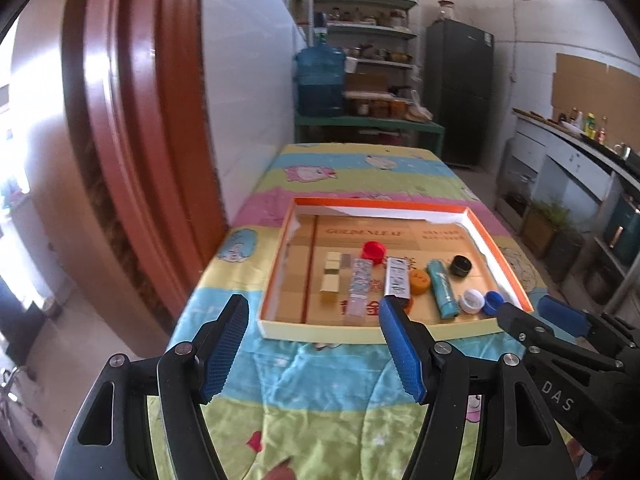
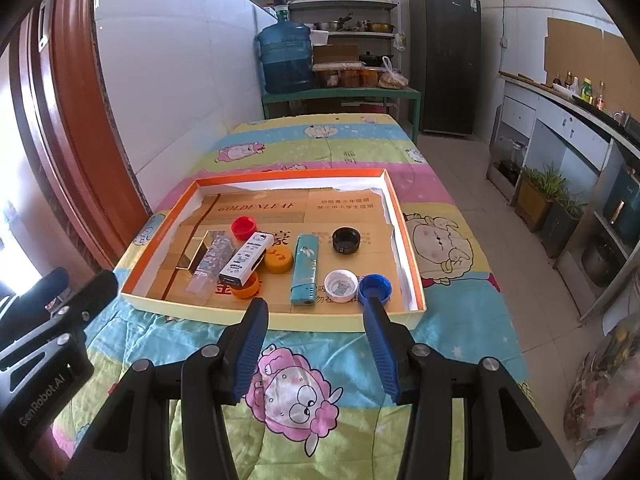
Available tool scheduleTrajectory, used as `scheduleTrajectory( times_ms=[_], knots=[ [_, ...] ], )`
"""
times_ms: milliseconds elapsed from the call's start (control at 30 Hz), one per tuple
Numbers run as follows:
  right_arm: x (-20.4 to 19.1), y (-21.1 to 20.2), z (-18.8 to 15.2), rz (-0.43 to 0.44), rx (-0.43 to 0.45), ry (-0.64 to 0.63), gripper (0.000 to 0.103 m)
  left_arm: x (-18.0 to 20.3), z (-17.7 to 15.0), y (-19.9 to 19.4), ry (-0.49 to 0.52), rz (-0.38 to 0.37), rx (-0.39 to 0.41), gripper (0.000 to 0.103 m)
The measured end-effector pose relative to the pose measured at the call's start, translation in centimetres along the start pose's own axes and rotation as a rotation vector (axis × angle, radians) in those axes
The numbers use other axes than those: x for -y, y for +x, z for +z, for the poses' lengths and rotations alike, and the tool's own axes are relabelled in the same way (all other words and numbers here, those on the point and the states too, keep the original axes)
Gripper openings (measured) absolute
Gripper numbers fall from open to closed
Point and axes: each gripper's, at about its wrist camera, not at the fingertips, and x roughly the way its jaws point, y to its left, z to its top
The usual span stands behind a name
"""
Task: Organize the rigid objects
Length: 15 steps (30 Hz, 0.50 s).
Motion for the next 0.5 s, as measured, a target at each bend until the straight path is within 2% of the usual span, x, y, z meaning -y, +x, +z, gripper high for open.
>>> scheduleTrajectory(
  times_ms=[200, 500],
  knots=[
    [-0.5, -1.9, -0.2, -0.002, 0.036, -0.002, 0.049, 0.1, -0.5, -1.6, 0.02, -0.029, 0.015, 0.069],
    [-0.9, -5.1, -1.2, -0.028, 0.074, 0.011, 0.049, 0.0, -1.3, -3.7, 0.008, -0.112, 0.022, 0.069]
  ],
)
